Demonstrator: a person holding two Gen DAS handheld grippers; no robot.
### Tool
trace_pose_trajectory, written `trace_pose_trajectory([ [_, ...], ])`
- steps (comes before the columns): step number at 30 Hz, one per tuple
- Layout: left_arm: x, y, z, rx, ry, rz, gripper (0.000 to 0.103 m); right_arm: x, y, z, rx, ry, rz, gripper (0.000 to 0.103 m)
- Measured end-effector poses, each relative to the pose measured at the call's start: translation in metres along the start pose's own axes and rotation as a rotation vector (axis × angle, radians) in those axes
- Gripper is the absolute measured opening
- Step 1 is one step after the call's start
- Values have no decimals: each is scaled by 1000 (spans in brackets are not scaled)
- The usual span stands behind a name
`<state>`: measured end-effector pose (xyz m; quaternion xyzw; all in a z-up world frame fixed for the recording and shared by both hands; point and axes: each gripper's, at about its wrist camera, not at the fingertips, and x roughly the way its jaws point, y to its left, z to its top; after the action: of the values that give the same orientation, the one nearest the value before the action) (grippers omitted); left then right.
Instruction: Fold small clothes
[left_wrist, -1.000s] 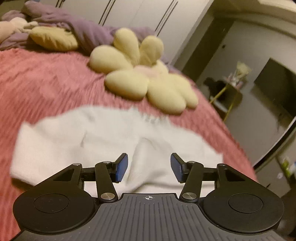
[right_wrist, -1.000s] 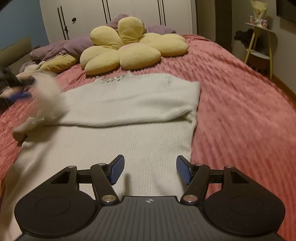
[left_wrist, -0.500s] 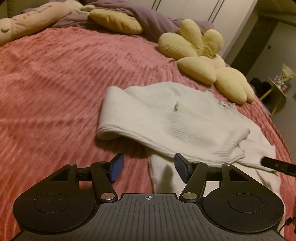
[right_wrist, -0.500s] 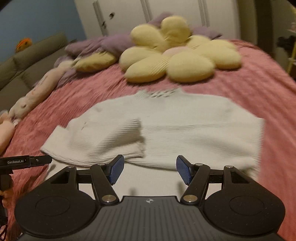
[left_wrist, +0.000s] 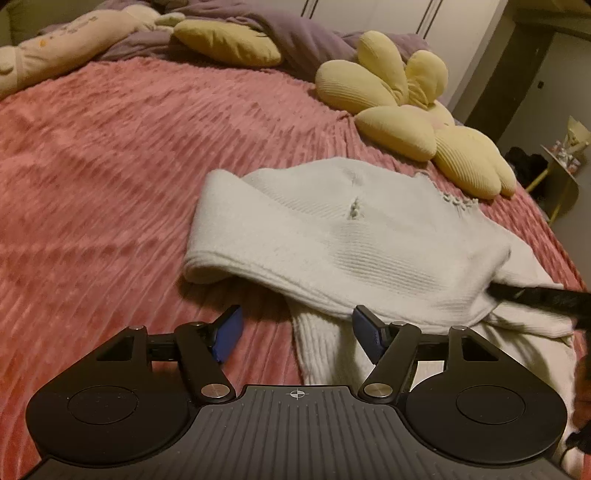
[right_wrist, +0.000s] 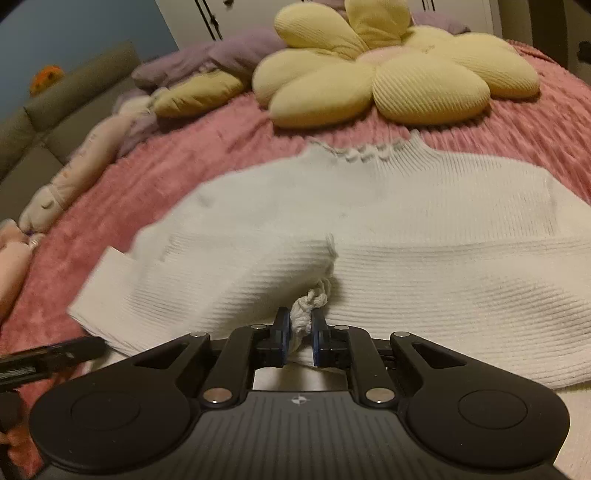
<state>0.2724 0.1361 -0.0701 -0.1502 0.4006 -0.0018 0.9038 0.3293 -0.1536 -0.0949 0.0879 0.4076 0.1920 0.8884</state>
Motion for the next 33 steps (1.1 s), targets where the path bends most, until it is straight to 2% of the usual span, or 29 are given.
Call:
trace_pose_trajectory([
  [2, 0, -3, 2, 22, -5, 12, 72, -19, -1, 2, -14, -79, -16, 10],
  [4, 0, -8, 5, 51, -20, 27, 72, -44, -12, 4, 24, -163, -38, 10],
  [7, 6, -18, 10, 76, -36, 45, 70, -75, -36, 1, 57, -258, -161, 10],
  [10, 19, -27, 14, 91, -12, 55, 61, -80, -66, -8, 111, -217, -241, 10],
  [12, 28, -30, 15, 101, 11, 72, 58, -78, -82, -15, 155, -168, -249, 11],
  [15, 32, -31, 16, 109, 6, 82, 58, -78, -101, -23, 250, -140, -179, 19],
  [16, 33, -30, 16, 107, 6, 82, 57, -78, -105, -23, 273, -139, -152, 25],
  [17, 33, -29, 18, 100, 8, 84, 57, -77, -108, -22, 297, -139, -127, 36],
  [19, 35, -29, 20, 86, 9, 85, 56, -70, -111, -20, 332, -130, -84, 40],
  [20, 35, -29, 21, 83, 8, 88, 56, -63, -110, -18, 334, -122, -80, 38],
  [22, 35, -29, 24, 84, -2, 101, 54, -55, -105, -11, 300, -124, -109, 15],
  [23, 35, -30, 26, 86, -9, 110, 54, -56, -100, -7, 264, -131, -136, 10],
  [26, 36, -27, 30, 73, -18, 137, 53, -71, -84, -2, 145, -242, -250, 9],
  [29, 39, -24, 32, 41, -9, 132, 54, -86, -80, -4, 100, -328, -362, 9],
  [33, 41, -27, 29, 54, -6, 139, 56, -83, -96, -11, 110, -295, -394, 9],
])
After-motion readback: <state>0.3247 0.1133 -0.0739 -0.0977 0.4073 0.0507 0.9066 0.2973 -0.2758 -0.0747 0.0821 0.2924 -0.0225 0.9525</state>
